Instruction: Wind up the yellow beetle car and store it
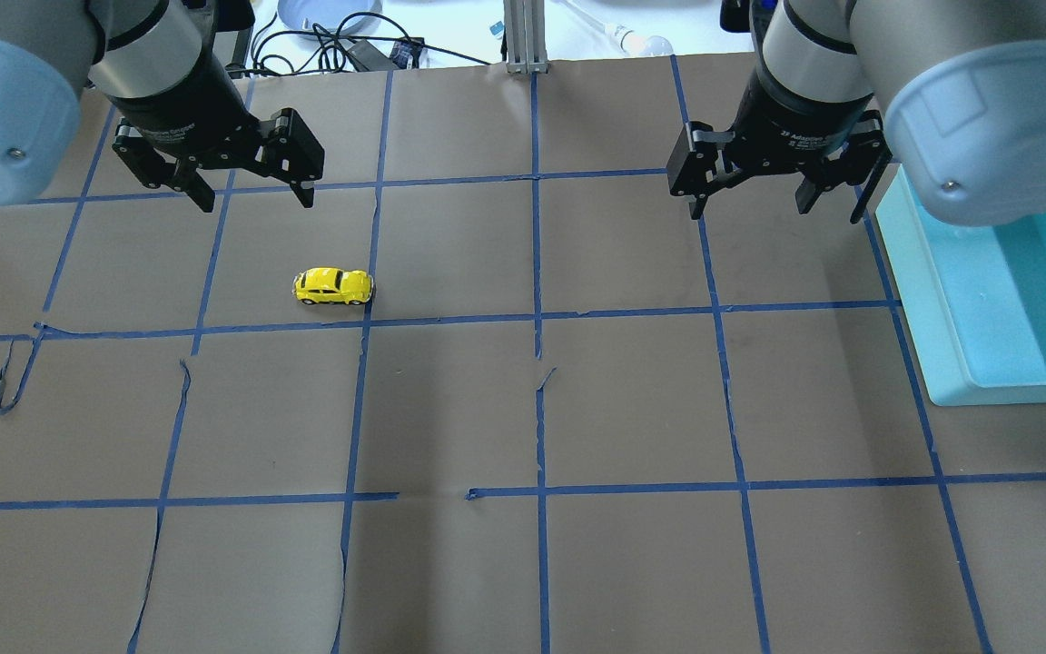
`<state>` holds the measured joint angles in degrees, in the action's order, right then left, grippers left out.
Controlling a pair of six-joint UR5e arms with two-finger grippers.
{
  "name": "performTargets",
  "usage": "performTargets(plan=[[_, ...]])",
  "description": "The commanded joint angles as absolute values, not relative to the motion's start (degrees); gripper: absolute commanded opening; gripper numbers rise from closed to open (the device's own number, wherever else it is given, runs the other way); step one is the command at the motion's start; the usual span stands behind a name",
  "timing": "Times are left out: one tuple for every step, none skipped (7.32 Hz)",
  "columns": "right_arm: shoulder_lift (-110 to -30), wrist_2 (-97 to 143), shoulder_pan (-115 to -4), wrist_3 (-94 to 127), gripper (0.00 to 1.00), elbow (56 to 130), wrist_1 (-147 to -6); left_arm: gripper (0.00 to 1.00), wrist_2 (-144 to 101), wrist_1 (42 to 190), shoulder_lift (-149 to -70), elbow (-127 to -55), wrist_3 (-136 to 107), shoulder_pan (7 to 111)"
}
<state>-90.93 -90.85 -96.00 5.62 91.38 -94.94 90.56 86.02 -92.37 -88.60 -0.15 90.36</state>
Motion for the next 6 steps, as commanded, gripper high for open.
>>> performTargets(plan=[[-90.9,-90.8,-96.0,5.5,1.00,91.4,-95.0,0.99,90.4,85.7,-93.8,-88.5,4.0,90.3],[-90.9,-90.9,-95.9,5.5,1.00,91.4,-95.0,1.00,90.8,84.4,-94.7,-88.5,8.0,90.3],[-90.9,-90.8,-95.9,5.6,1.00,91.4,-95.1,0.99,91.1,84.0,-95.5,-88.5,12.7,90.2],[-90.9,-90.8,-95.9,5.8,1.00,91.3,-95.3,0.98,91.1,83.0,-97.0,-88.9,19.3,90.1],[-90.9,-90.8,-95.9,5.9,1.00,91.3,-95.3,0.98,91.3,82.1,-99.2,-89.1,24.8,89.6],[-90.9,-90.8,-95.9,5.9,1.00,91.3,-95.3,0.98,92.2,80.1,-101.4,-89.6,31.7,89.1]])
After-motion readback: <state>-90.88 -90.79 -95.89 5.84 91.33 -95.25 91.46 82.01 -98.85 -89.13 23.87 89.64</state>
